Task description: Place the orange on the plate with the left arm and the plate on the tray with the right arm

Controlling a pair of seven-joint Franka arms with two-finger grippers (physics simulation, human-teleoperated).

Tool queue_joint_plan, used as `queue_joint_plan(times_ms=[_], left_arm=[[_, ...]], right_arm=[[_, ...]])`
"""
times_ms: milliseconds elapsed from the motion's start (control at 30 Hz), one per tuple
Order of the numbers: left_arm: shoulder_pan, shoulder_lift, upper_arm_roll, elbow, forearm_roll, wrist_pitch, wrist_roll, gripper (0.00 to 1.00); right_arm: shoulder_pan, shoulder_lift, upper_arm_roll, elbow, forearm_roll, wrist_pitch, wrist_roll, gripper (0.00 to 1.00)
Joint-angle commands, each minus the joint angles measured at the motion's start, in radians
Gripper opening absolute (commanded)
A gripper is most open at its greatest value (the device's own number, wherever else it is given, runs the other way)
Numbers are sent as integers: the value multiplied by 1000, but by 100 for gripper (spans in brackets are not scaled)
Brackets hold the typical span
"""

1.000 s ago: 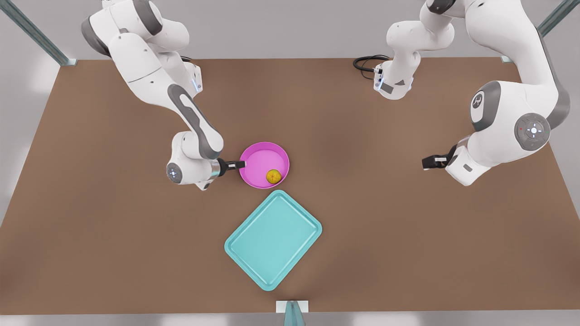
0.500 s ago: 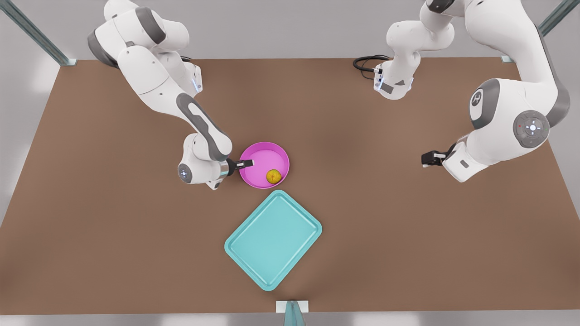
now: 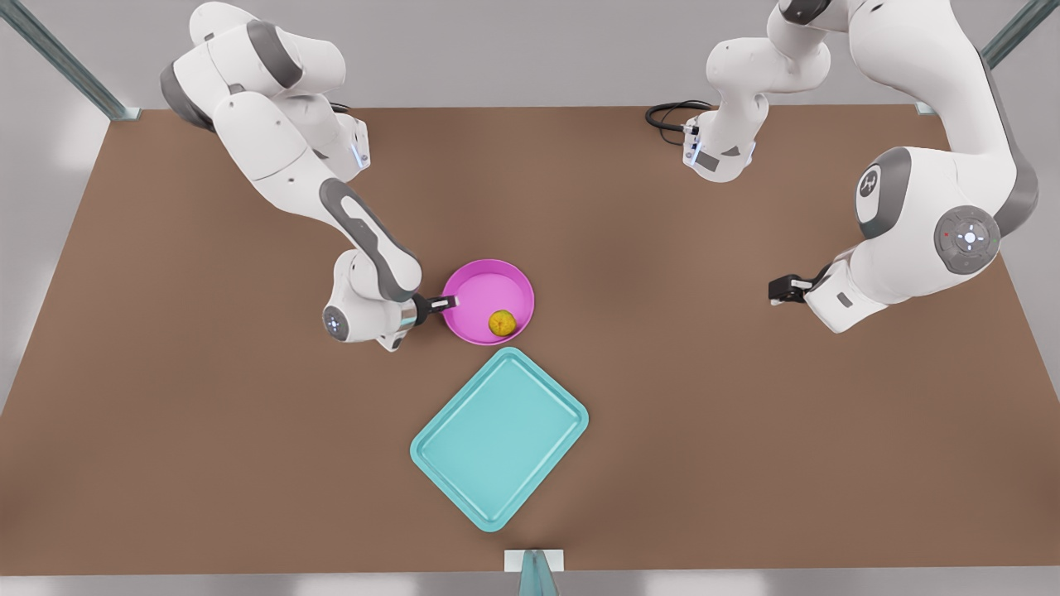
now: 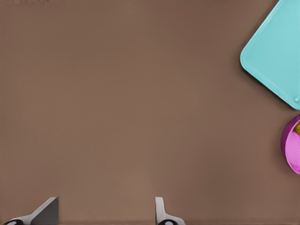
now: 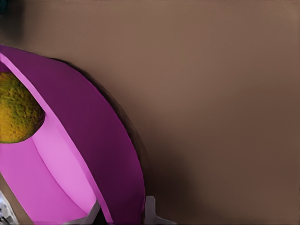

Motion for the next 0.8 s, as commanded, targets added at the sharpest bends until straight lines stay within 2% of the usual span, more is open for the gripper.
queue_joint_plan(times_ms=[0, 33, 100, 267, 500, 600, 767], left_arm=[[0, -2, 0, 0, 1, -3, 39, 100], [0, -2, 0, 0, 1, -3, 39, 100], [0, -2, -1, 0, 1, -3, 39, 100], [0, -2, -1, 0, -1, -3, 40, 100], [-2, -3, -1, 1, 1, -3, 39, 100], [-6, 0, 0, 0, 1, -3, 36, 100], [-5, 1, 0, 0, 1, -4, 36, 100]], right_arm=[[-1, -2, 0, 3, 1, -30, -44, 39], [-1, -1, 0, 6, 1, -31, -44, 30], [-10, -1, 0, 6, 1, -42, -49, 22], [-24, -9, 2, 18, 1, -80, -75, 21], [-58, -18, 0, 139, 1, -182, -72, 21], [-48, 21, -1, 267, 2, -193, -66, 21], [-6, 234, -9, 619, -5, -174, -58, 21]])
